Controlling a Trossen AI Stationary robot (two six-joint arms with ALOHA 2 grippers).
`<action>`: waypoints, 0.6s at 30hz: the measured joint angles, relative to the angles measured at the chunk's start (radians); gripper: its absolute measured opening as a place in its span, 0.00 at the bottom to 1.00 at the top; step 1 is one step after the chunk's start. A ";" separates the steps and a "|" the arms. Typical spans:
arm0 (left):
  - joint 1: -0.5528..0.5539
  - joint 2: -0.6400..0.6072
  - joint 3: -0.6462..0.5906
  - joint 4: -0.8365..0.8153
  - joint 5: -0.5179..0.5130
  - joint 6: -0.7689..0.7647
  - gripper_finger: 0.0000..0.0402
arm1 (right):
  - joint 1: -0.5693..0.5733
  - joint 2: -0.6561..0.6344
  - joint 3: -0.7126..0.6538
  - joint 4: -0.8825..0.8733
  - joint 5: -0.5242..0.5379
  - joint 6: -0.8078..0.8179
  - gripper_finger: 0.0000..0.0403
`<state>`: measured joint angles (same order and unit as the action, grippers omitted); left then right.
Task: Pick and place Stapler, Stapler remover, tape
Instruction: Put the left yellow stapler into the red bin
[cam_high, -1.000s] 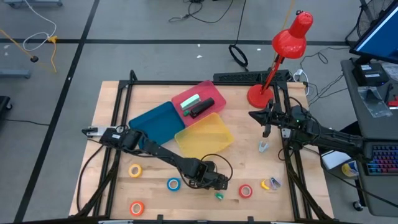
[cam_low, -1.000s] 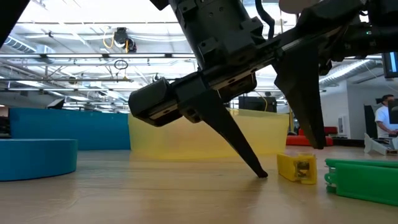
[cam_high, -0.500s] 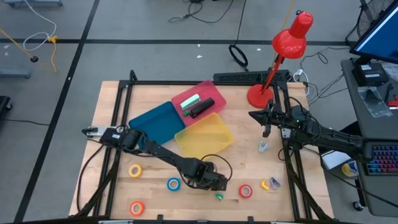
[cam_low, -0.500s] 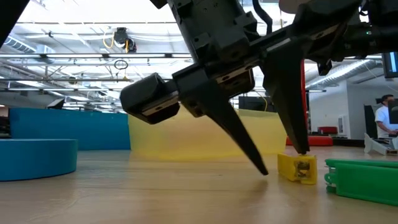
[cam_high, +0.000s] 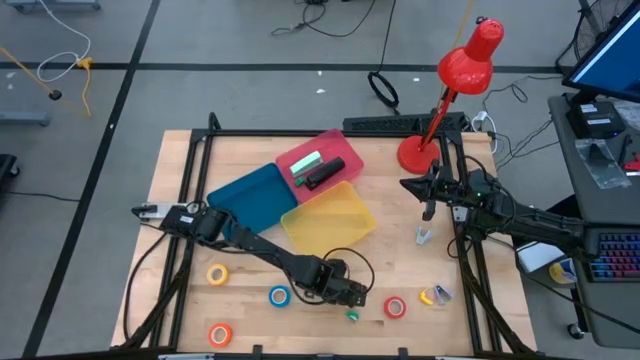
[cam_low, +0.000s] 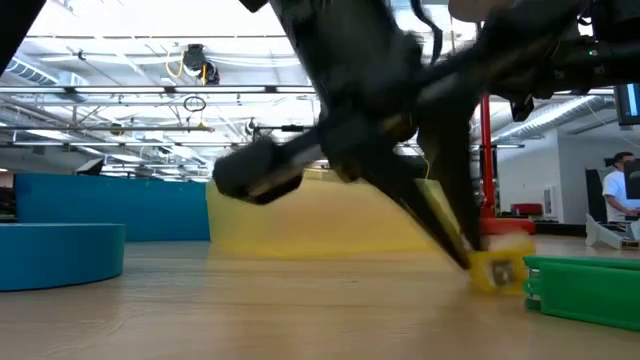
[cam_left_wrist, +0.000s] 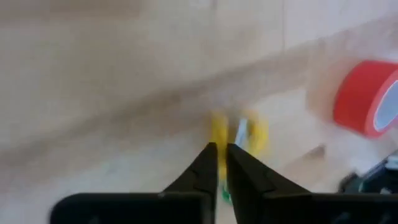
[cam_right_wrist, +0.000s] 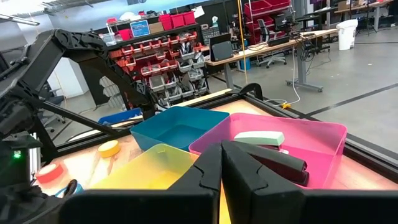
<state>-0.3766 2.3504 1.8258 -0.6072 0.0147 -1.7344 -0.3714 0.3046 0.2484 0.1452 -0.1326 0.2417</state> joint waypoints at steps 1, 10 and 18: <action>0.001 0.002 -0.002 -0.002 -0.001 -0.003 0.06 | 0.000 0.000 0.000 0.000 0.000 0.000 0.00; 0.002 0.002 -0.001 0.000 -0.020 -0.003 0.05 | 0.000 0.000 0.000 0.000 0.000 0.000 0.00; 0.001 0.002 0.000 0.007 -0.054 -0.019 0.02 | 0.000 0.000 0.000 0.000 0.000 0.000 0.00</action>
<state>-0.3756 2.3524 1.8256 -0.6003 -0.0394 -1.7539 -0.3716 0.3042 0.2481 0.1452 -0.1326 0.2417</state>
